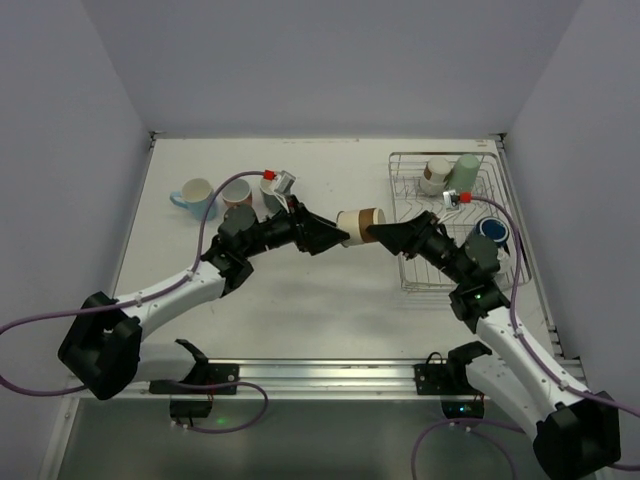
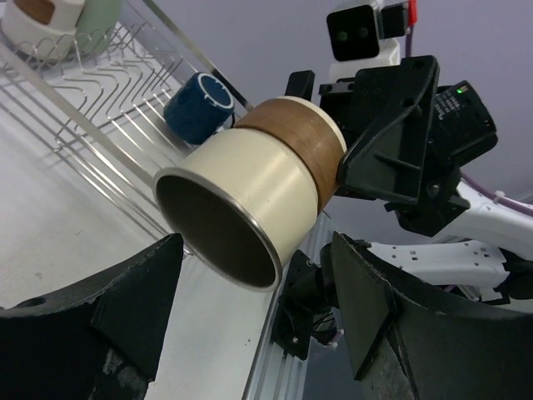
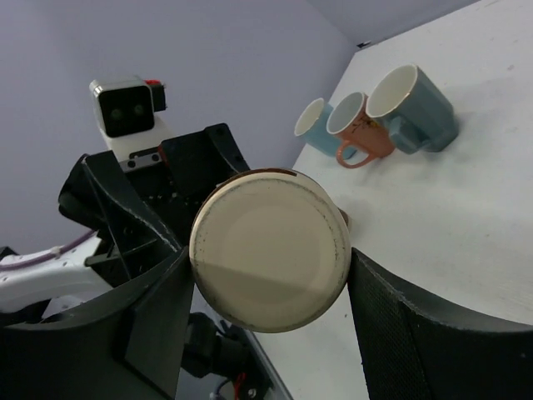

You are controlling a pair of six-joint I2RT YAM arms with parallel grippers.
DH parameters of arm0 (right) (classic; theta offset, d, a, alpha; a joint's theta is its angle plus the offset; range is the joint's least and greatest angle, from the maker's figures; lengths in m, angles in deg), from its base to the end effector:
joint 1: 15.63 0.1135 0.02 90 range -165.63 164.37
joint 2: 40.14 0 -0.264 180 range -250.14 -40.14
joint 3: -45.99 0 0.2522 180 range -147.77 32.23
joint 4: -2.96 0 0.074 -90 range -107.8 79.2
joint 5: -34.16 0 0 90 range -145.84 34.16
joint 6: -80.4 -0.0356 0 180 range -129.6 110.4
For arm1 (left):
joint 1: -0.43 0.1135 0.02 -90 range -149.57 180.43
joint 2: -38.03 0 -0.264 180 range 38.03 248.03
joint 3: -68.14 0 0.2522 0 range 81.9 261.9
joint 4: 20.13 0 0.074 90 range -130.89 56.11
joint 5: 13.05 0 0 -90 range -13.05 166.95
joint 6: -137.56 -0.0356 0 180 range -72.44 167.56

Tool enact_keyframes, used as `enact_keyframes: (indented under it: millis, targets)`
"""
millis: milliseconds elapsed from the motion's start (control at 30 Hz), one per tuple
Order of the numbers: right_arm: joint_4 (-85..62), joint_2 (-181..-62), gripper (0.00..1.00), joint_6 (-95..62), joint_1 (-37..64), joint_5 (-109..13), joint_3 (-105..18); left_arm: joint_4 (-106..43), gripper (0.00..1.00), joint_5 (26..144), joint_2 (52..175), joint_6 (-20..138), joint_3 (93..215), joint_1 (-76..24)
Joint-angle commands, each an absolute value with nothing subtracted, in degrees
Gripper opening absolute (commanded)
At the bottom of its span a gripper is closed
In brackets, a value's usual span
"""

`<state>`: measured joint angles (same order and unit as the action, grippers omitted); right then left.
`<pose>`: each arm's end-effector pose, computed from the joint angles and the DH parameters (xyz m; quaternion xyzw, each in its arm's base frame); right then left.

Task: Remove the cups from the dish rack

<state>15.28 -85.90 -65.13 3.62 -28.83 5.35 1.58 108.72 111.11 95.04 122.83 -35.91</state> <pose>0.1758 0.0785 0.2934 0.0337 0.6656 0.5656 0.4857 0.2197 -0.1849 0.2925 0.1341 0.6763 -0.6071 0.3951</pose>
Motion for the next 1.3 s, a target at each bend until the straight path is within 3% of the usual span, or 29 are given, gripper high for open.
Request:
enact_keyframes:
  millis: [0,100,200,300,333,433,467,533,600,700,867,1000,1267]
  targets:
    - [25.05,-86.46,0.29,-69.89,4.15,-23.41,6.12,11.55,0.75,110.35,111.41,98.53,124.88,-37.1]
    - [29.35,-89.44,0.29,-72.17,4.67,-21.74,7.09,12.95,0.71,110.44,111.77,99.06,124.88,-37.54]
    - [36.9,-93.74,0.29,-76.21,5.38,-19.02,8.58,15.76,0.59,110.44,111.95,99.76,124.53,-37.81]
    - [44.02,-97.26,0.29,-80.52,5.91,-17.61,10.08,16.91,0.34,109.65,111.42,100.38,123.92,-37.81]
    - [45.26,-97.79,0.29,-81.75,5.99,-17.43,10.6,16.91,0.17,109.38,110.9,100.21,123.57,-37.81]
    - [46.32,-98.68,0.47,-82.11,5.99,-17.26,10.69,14.46,0.0,107.1,108.09,98.11,122.86,-37.81]
    - [46.06,-98.42,0.71,-81.94,6.08,-17.34,10.69,13.15,0.0,106.31,107.21,97.31,122.86,-37.89]
    - [43.97,-97.45,0.89,-80.01,5.99,-17.61,10.52,5.08,0.0,103.6,103.17,92.49,123.65,-37.89]
    - [35.72,-94.39,0.99,-76.85,5.99,-19.96,9.47,-10.22,0.0,98.33,98.97,87.57,125.57,-37.89]
    - [21.83,-90.26,0.99,-66.94,5.99,-23.48,7.45,-33.51,0.0,86.39,94.48,75.2,133.64,-37.81]
    - [2.05,-85.94,0.99,-56.81,5.99,-28.94,3.85,-66.33,0.0,61.28,94.44,69.36,142.53,-37.37]
    - [-5.61,-83.92,0.99,-50.66,6.08,-32.98,1.73,-74.75,0.0,53.49,96.74,68.13,144.57,-34.92]
    - [-8.6,-82.86,0.99,-47.57,5.99,-35.97,2.17,-74.67,0.0,56.47,101.74,65.05,144.04,-25.07]
